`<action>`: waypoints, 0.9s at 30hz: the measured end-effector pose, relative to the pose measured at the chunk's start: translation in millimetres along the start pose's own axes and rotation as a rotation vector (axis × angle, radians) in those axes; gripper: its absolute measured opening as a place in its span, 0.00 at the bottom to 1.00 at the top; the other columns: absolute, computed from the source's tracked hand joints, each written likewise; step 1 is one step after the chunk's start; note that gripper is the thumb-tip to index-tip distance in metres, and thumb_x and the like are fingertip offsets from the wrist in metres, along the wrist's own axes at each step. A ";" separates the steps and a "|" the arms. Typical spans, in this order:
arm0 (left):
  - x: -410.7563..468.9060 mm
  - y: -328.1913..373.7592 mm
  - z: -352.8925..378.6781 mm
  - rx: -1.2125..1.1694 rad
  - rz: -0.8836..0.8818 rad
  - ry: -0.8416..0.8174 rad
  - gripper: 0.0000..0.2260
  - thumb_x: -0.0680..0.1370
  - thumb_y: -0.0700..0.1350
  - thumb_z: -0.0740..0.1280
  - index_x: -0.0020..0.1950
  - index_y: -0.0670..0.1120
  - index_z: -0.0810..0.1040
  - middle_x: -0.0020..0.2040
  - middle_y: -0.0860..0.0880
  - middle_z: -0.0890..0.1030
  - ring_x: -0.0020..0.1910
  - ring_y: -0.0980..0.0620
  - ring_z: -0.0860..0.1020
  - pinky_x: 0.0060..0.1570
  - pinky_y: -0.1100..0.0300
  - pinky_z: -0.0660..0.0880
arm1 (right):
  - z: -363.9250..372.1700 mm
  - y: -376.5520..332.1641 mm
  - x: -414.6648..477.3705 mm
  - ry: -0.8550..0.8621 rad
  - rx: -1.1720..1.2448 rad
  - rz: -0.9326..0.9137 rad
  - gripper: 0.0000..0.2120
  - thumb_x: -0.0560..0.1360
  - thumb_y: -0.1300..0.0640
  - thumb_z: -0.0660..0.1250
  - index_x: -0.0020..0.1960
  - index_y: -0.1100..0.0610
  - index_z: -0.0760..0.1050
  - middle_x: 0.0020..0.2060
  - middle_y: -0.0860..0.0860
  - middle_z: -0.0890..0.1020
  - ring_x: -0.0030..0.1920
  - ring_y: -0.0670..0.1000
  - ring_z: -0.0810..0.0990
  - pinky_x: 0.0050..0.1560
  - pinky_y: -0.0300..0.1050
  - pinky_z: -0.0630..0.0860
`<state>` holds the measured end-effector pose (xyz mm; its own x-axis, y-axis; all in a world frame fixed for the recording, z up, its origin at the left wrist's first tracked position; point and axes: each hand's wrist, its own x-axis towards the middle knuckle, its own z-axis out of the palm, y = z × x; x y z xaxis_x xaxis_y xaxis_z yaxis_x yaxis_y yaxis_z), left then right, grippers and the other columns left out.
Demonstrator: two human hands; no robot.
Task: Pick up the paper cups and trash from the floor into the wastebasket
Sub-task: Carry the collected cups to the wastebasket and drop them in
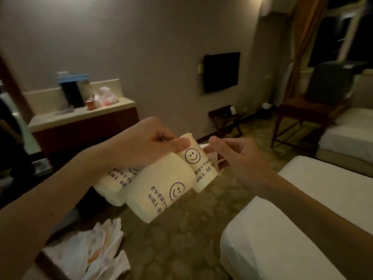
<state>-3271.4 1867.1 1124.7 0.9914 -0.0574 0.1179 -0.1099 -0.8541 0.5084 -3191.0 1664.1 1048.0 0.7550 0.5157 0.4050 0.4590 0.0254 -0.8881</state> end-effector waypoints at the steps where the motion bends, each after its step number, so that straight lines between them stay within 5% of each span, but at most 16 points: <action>1: 2.5 8.3 1.7 -0.013 0.051 -0.041 0.17 0.72 0.65 0.61 0.37 0.58 0.84 0.30 0.52 0.83 0.27 0.56 0.82 0.25 0.66 0.73 | -6.7 -4.2 -13.3 0.043 -0.015 0.005 0.16 0.72 0.40 0.62 0.44 0.50 0.83 0.38 0.45 0.86 0.38 0.47 0.85 0.35 0.35 0.79; 5: 13.2 61.3 31.9 -0.067 0.227 -0.193 0.13 0.71 0.64 0.61 0.33 0.64 0.81 0.29 0.55 0.82 0.26 0.58 0.80 0.24 0.71 0.69 | -51.2 -18.5 -82.6 0.204 -0.107 0.050 0.07 0.77 0.51 0.66 0.47 0.48 0.82 0.41 0.40 0.85 0.43 0.41 0.84 0.36 0.31 0.77; 12: 13.8 228.0 127.5 -0.112 0.575 -0.333 0.19 0.70 0.66 0.60 0.41 0.57 0.84 0.31 0.50 0.83 0.26 0.54 0.81 0.24 0.70 0.71 | -176.5 -64.2 -247.7 0.570 -0.332 0.065 0.15 0.78 0.59 0.67 0.43 0.39 0.84 0.41 0.42 0.85 0.41 0.43 0.82 0.40 0.39 0.77; 17: -15.0 364.5 238.4 -0.195 0.812 -0.483 0.13 0.75 0.65 0.60 0.42 0.64 0.83 0.33 0.53 0.84 0.29 0.55 0.83 0.27 0.66 0.76 | -262.0 -90.7 -410.4 0.843 -0.429 0.137 0.13 0.77 0.64 0.68 0.49 0.46 0.79 0.38 0.50 0.82 0.38 0.48 0.81 0.38 0.41 0.76; 20: -44.8 432.5 330.3 -0.246 0.885 -0.585 0.14 0.77 0.63 0.61 0.42 0.59 0.84 0.33 0.52 0.84 0.30 0.54 0.83 0.29 0.59 0.77 | -290.1 -95.8 -523.1 0.989 -0.433 0.244 0.13 0.77 0.64 0.68 0.56 0.49 0.74 0.39 0.53 0.83 0.40 0.50 0.83 0.38 0.41 0.78; 23: -81.6 487.3 417.5 -0.251 0.953 -0.680 0.21 0.78 0.64 0.60 0.39 0.52 0.83 0.32 0.51 0.83 0.29 0.53 0.81 0.29 0.58 0.75 | -301.4 -93.6 -627.6 1.178 -0.346 0.383 0.18 0.77 0.62 0.69 0.63 0.51 0.69 0.41 0.52 0.84 0.44 0.50 0.85 0.40 0.39 0.80; 27: -120.3 553.9 513.6 -0.238 1.011 -0.839 0.18 0.75 0.65 0.59 0.36 0.57 0.82 0.31 0.55 0.82 0.27 0.59 0.79 0.28 0.65 0.71 | -300.4 -81.0 -738.1 1.432 -0.207 0.559 0.31 0.74 0.57 0.73 0.71 0.45 0.64 0.42 0.45 0.85 0.47 0.45 0.84 0.46 0.42 0.80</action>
<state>-3414.8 1135.4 954.0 0.2016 -0.9793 0.0150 -0.7422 -0.1428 0.6549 -3644.8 1024.2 886.4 0.5923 -0.8056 0.0128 -0.0613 -0.0610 -0.9963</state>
